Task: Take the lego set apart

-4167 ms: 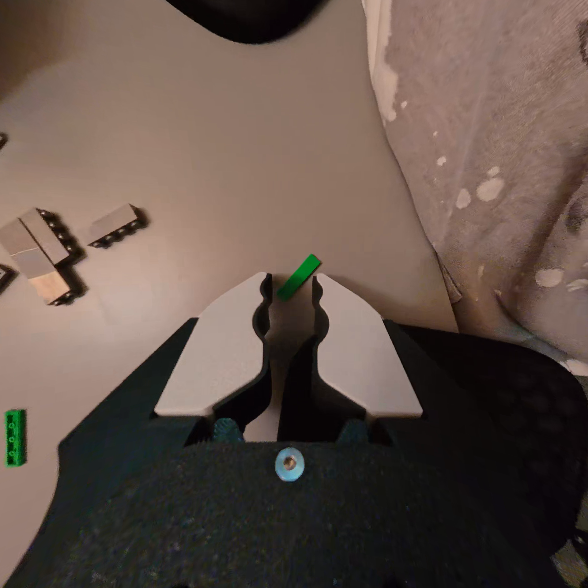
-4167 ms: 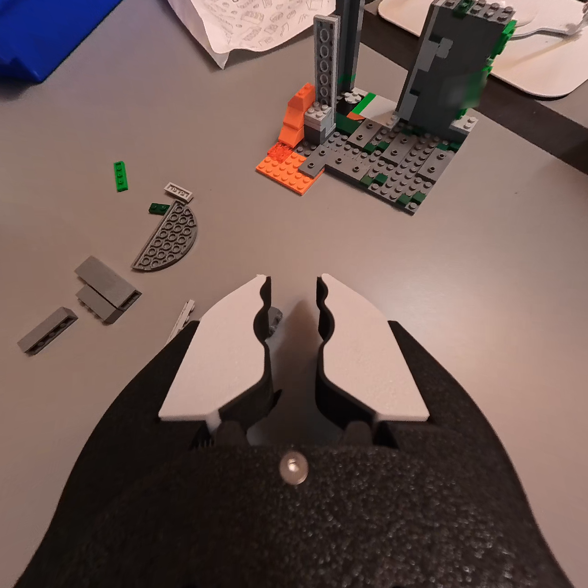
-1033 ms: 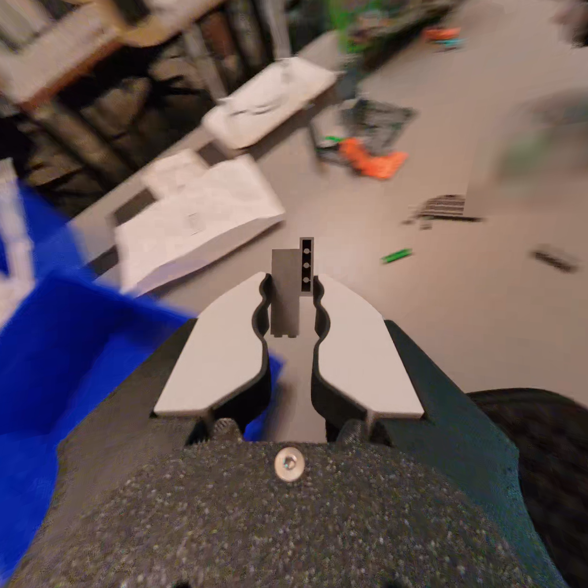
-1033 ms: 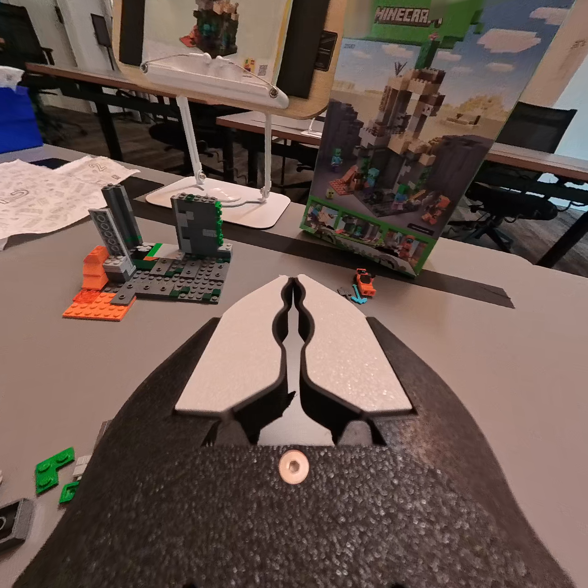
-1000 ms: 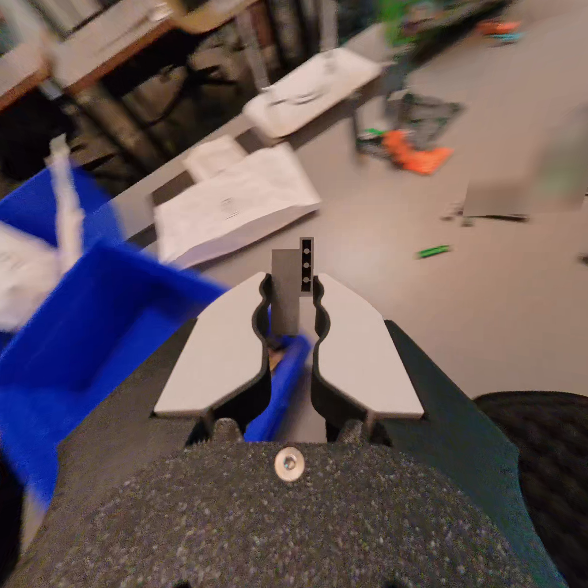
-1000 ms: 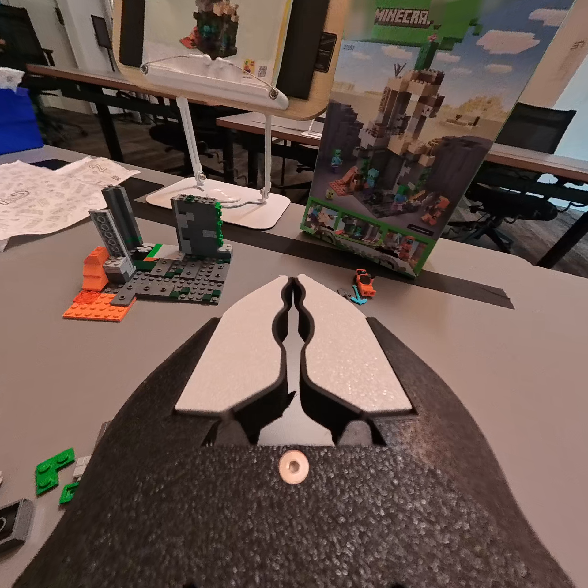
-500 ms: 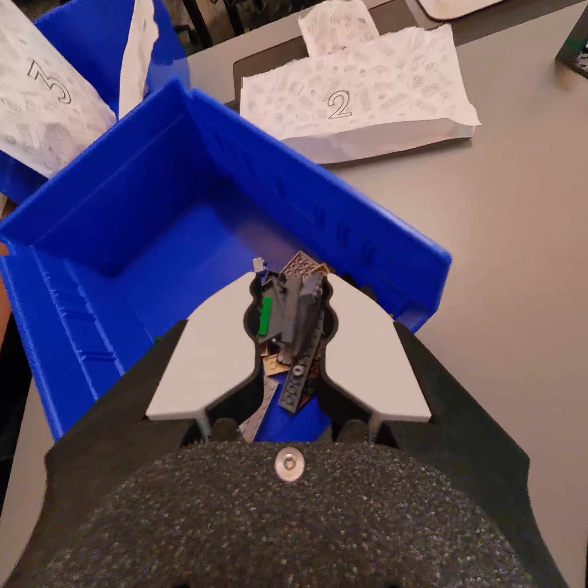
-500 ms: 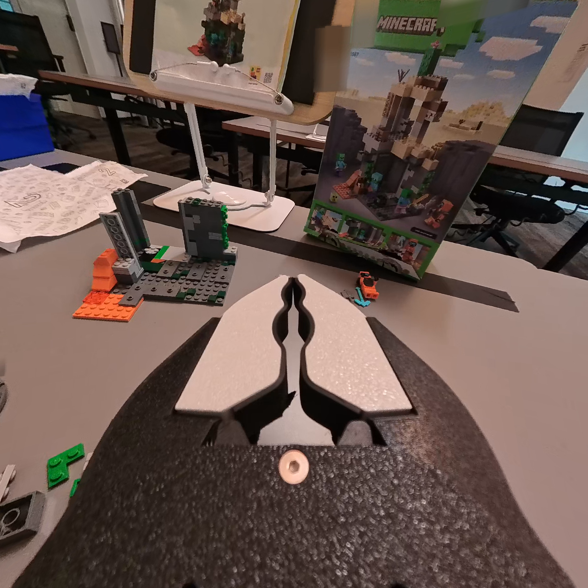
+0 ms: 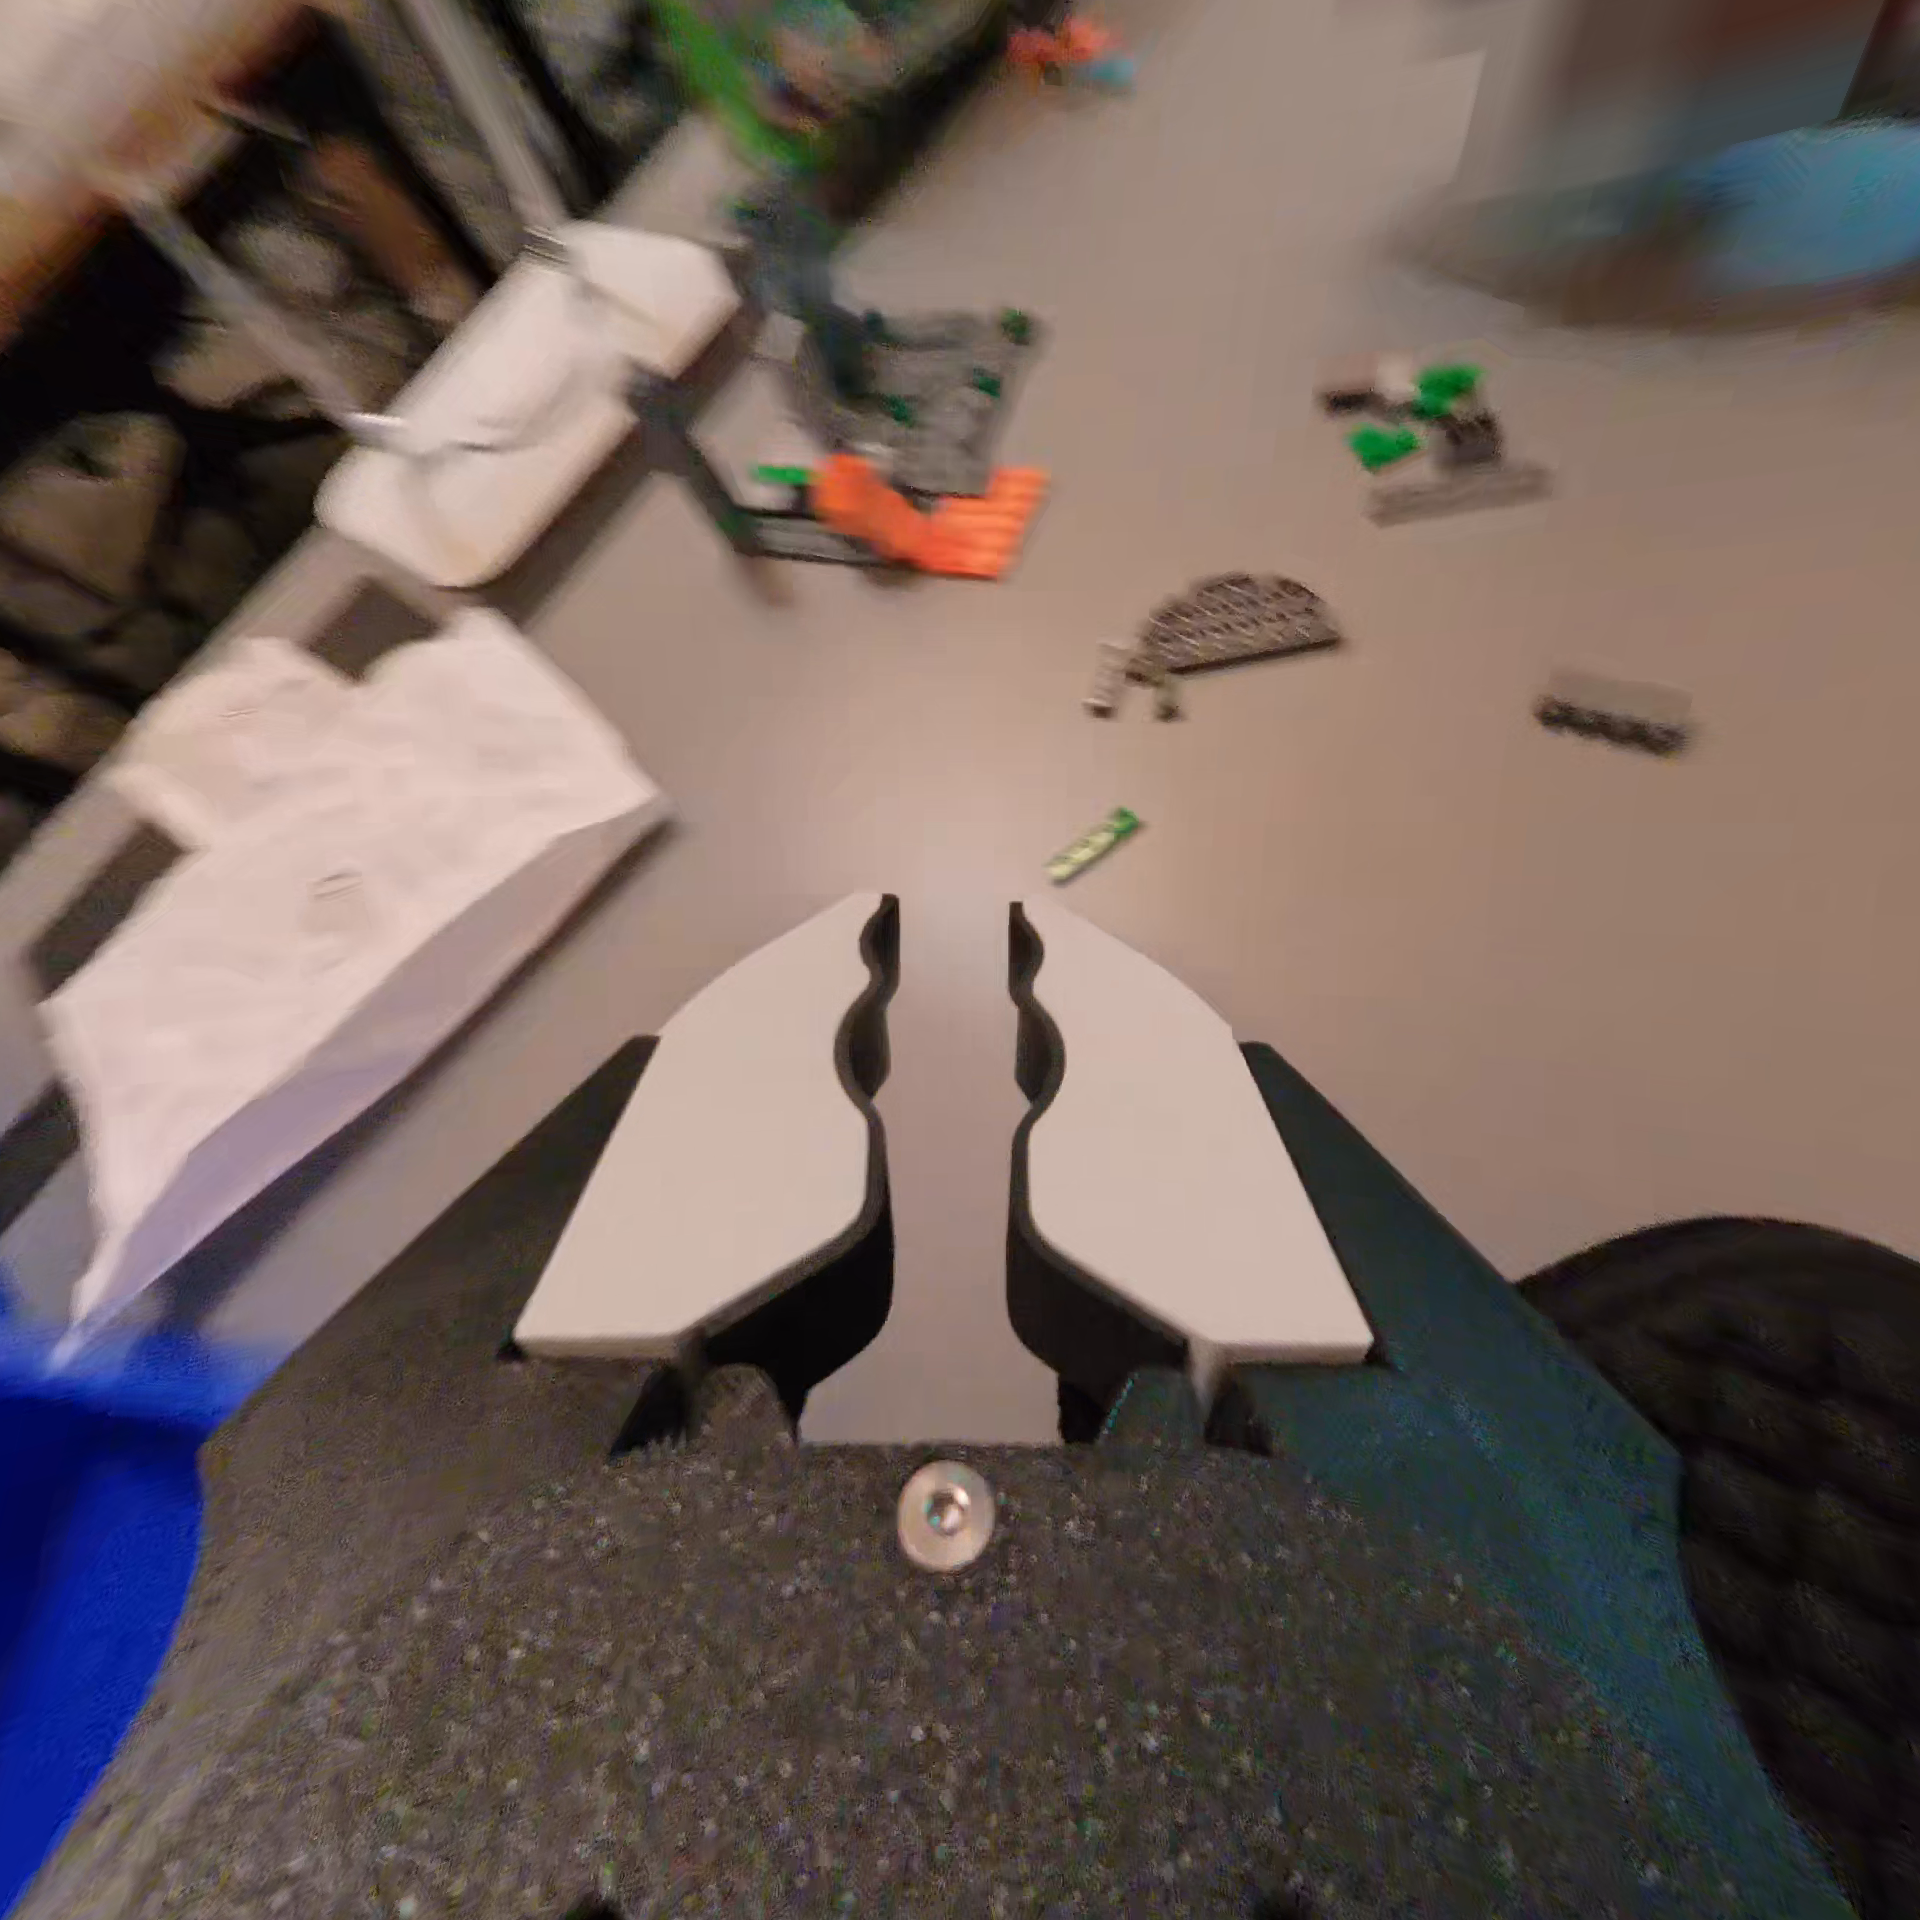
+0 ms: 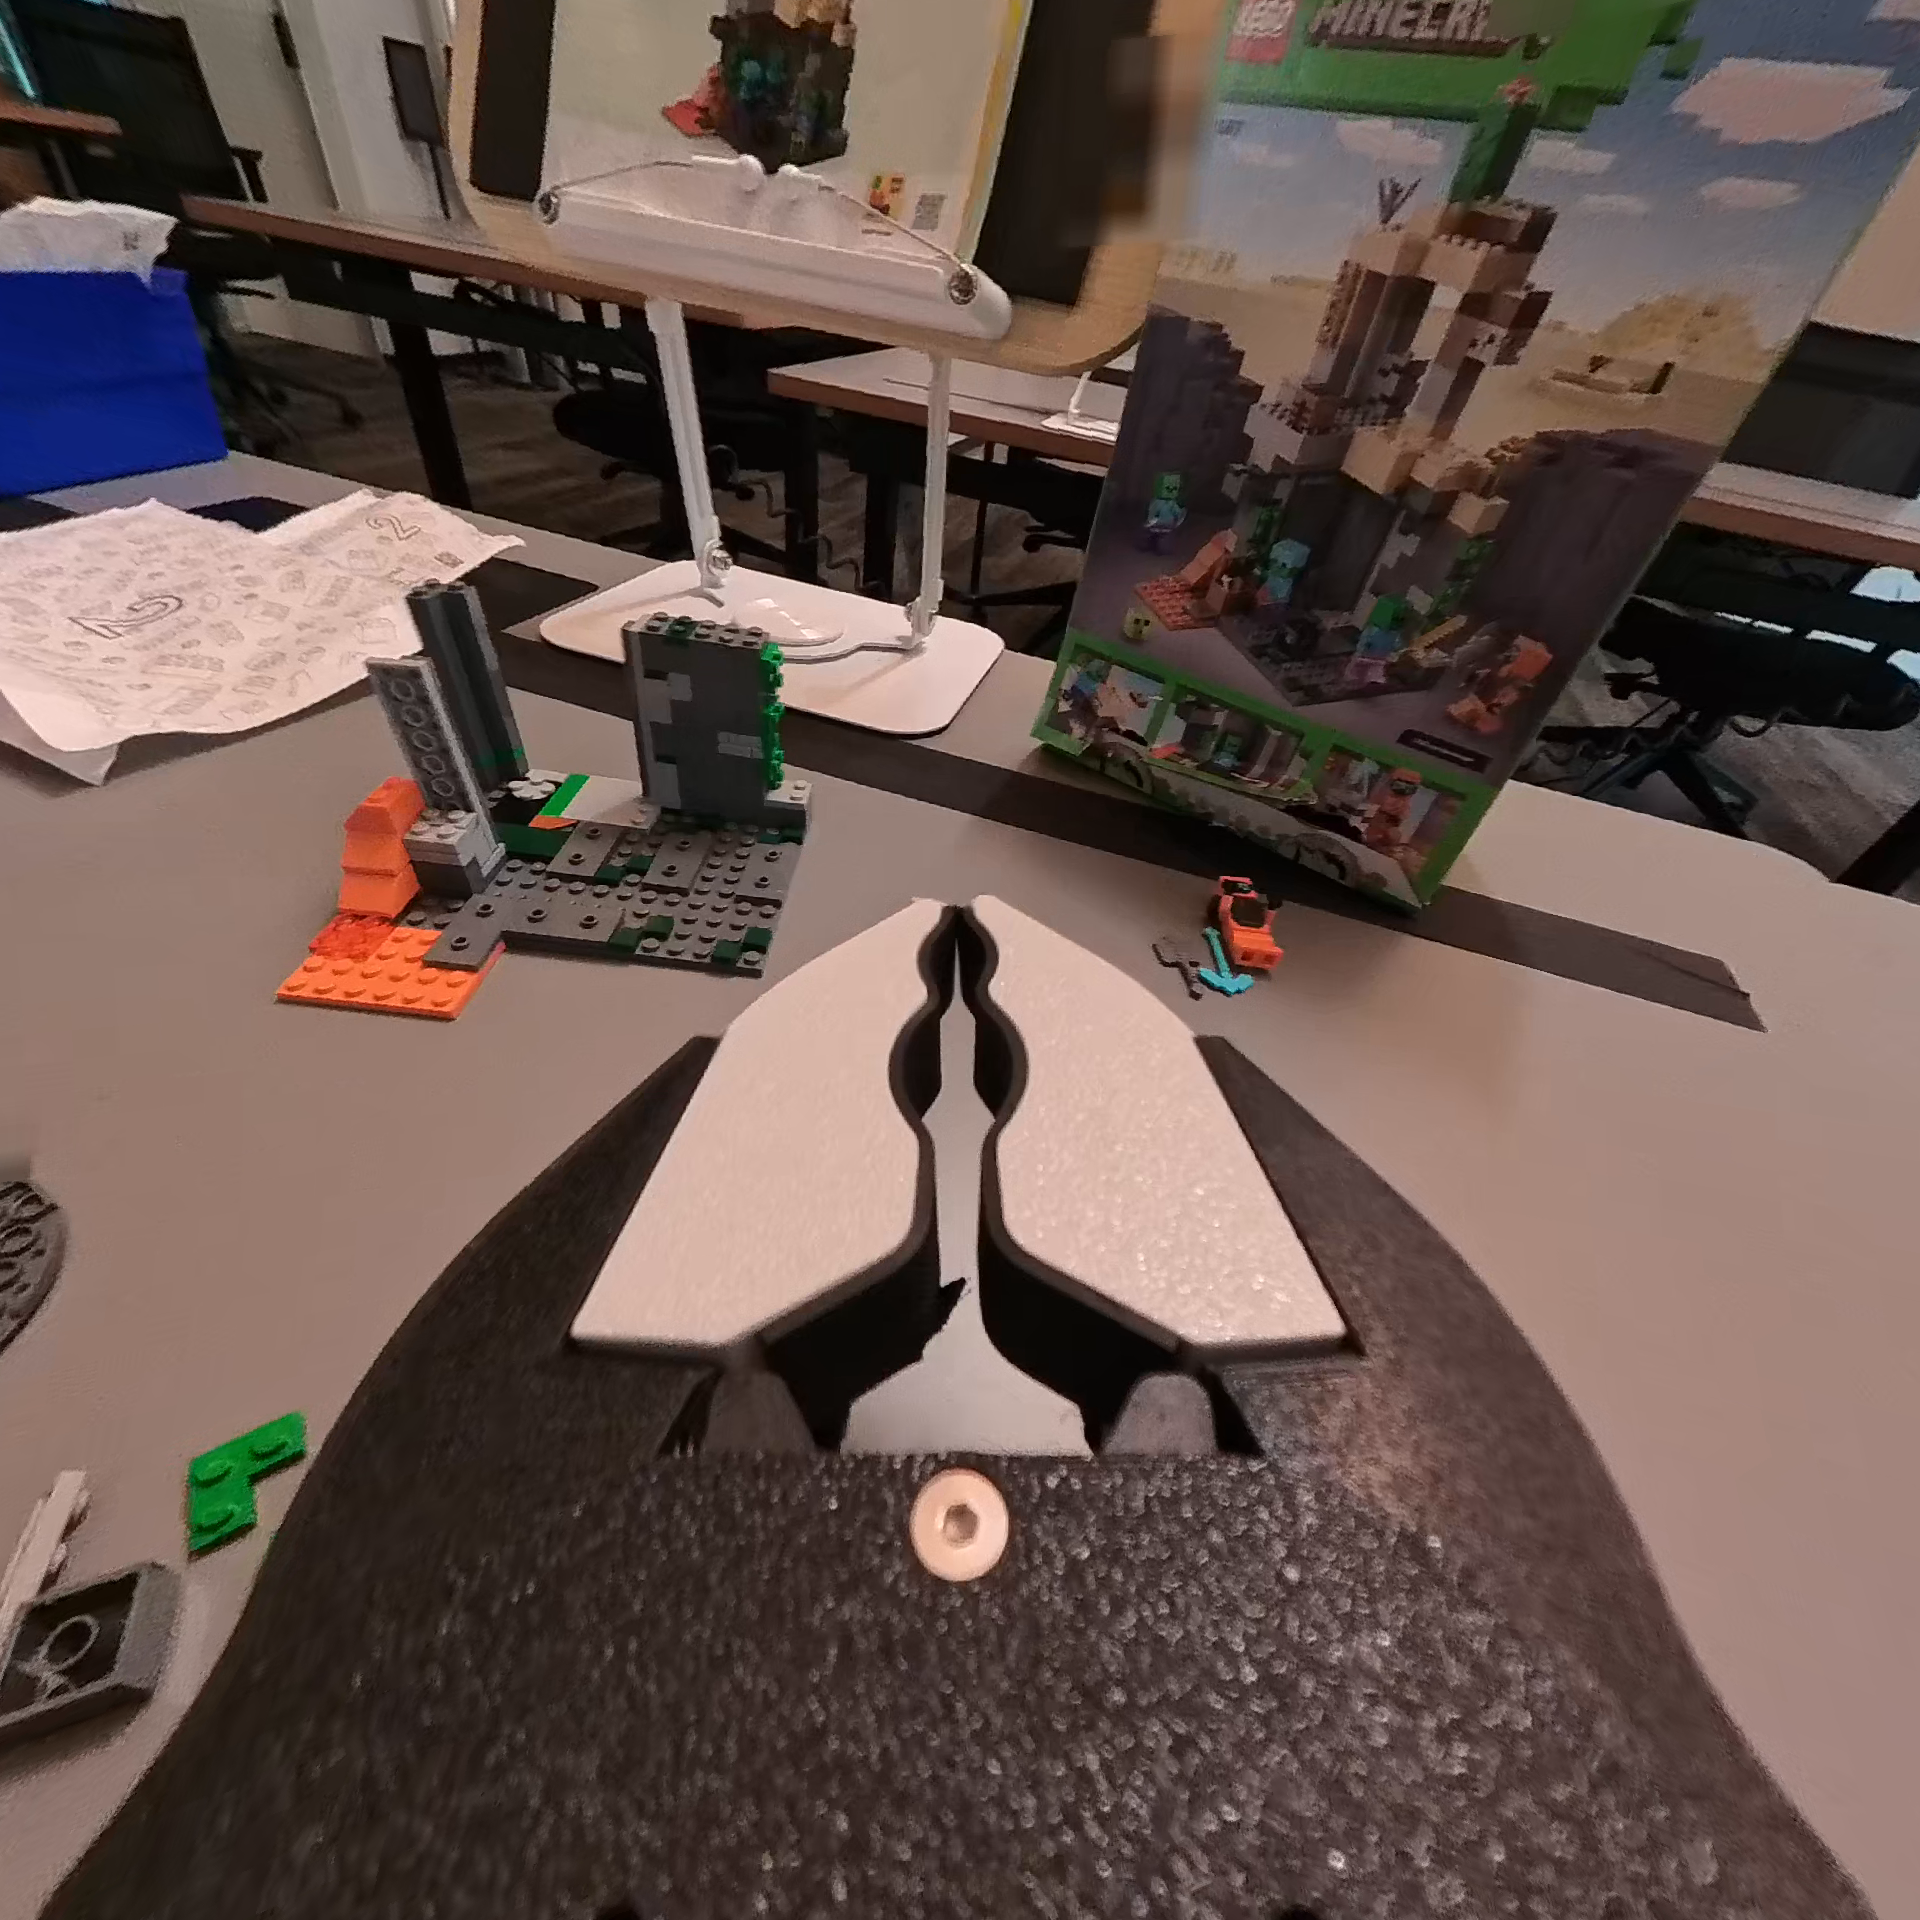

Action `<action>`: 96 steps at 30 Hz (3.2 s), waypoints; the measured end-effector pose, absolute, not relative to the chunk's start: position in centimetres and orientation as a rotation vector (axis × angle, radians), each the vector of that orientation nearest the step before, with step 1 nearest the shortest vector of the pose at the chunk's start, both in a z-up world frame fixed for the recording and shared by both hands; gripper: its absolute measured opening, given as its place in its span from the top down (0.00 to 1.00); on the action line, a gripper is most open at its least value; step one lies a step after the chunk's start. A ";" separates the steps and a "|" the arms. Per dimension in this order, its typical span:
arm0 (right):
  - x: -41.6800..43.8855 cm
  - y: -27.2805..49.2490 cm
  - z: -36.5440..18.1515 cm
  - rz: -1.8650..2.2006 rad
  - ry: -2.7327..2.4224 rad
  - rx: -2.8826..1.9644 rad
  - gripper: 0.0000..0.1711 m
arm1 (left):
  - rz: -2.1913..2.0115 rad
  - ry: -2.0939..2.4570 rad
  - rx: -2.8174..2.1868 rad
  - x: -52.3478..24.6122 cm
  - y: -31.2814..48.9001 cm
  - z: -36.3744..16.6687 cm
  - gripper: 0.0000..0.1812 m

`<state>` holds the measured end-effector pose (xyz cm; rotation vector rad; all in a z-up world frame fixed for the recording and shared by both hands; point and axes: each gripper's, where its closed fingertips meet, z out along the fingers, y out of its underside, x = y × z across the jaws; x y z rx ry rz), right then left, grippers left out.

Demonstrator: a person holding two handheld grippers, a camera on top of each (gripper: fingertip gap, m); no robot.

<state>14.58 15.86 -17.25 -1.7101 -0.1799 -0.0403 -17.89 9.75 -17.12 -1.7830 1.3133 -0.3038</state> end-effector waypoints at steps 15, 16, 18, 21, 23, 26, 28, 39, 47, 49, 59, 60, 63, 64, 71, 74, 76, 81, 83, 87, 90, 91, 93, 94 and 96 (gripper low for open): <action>13.2 15.8 -17.6 0.005 -0.284 -1.719 1.00 | -0.461 2.020 -1.964 -11.8 10.6 -26.9 0.90; 13.1 15.9 -17.6 0.010 -0.288 -1.720 1.00 | -0.489 2.030 -1.977 -11.8 10.4 -26.9 0.94; 13.0 15.9 -17.6 0.016 -0.293 -1.723 1.00 | -0.464 2.078 -1.952 -11.9 10.4 -27.0 0.96; 12.9 15.9 -17.7 0.022 -0.298 -1.727 1.00 | -0.446 2.069 -1.893 -10.6 10.7 -26.5 0.96; 12.9 15.9 -17.8 0.025 -0.299 -1.729 1.00 | -0.532 1.967 -1.885 -8.7 11.2 -25.3 0.96; 12.8 15.9 -17.8 0.025 -0.303 -1.732 1.00 | -0.516 1.885 -1.884 -7.0 12.6 -24.8 0.96; 12.8 15.8 -17.8 0.029 -0.306 -1.736 1.00 | -0.539 1.880 -1.929 -6.4 12.8 -25.4 0.95; 12.7 16.0 -18.3 0.048 -0.310 -1.761 1.00 | -0.438 1.919 -1.982 -6.7 13.3 -26.8 0.92; 12.8 15.9 -18.3 0.060 -0.302 -1.764 1.00 | -0.283 1.970 -1.890 -6.5 14.2 -26.6 0.84; 12.7 15.9 -18.4 0.063 -0.307 -1.770 1.00 | -0.283 1.971 -1.903 -6.5 14.4 -26.6 0.82; 12.9 16.0 -18.5 0.077 -0.302 -1.775 1.00 | -0.490 2.014 -1.885 -5.7 13.1 -24.7 1.00; 12.8 16.0 -18.5 0.079 -0.303 -1.778 1.00 | -0.502 1.999 -1.885 -5.6 13.3 -24.4 0.99; 12.7 16.1 -18.8 0.081 -0.311 -1.785 1.00 | -0.451 1.982 -1.887 -6.0 14.3 -24.5 0.88; 12.6 16.1 -18.9 0.082 -0.314 -1.788 1.00 | -0.437 2.001 -1.886 -6.2 14.3 -24.7 0.81; 12.6 16.1 -19.0 0.087 -0.321 -1.797 1.00 | -0.473 2.128 -1.829 -6.5 13.1 -25.9 0.78; 12.6 16.1 -19.1 0.091 -0.320 -1.799 1.00 | -0.696 2.126 -1.767 -5.6 11.4 -24.1 0.81; 12.6 16.1 -19.2 0.092 -0.323 -1.801 1.00 | -0.913 2.064 -1.725 -4.9 10.2 -22.1 0.85; 12.3 16.1 -19.3 0.093 -0.335 -1.807 1.00 | -0.760 2.063 -1.827 -6.1 12.0 -24.1 0.79; 12.3 16.1 -19.3 0.092 -0.337 -1.806 1.00 | -0.684 2.086 -1.834 -6.4 12.2 -25.1 0.77; 12.2 16.1 -19.5 0.097 -0.339 -1.814 0.99 | -0.619 2.095 -1.860 -6.5 12.4 -26.1 0.76; 12.1 16.1 -19.6 0.100 -0.346 -1.818 0.99 | -0.580 2.122 -1.855 -6.4 12.3 -26.5 0.78; 12.0 16.1 -19.7 0.102 -0.349 -1.822 0.99 | -0.576 2.124 -1.860 -6.4 12.4 -26.5 0.78; 12.0 16.1 -19.9 0.106 -0.355 -1.830 0.99 | -0.599 2.139 -1.881 -6.4 12.1 -26.6 0.79; 12.0 16.1 -19.9 0.106 -0.356 -1.830 0.99 | -0.630 2.149 -1.896 -6.4 11.6 -26.6 0.78; 12.0 16.1 -19.8 0.105 -0.355 -1.828 0.99 | -0.635 2.135 -1.923 -6.3 11.6 -26.6 0.79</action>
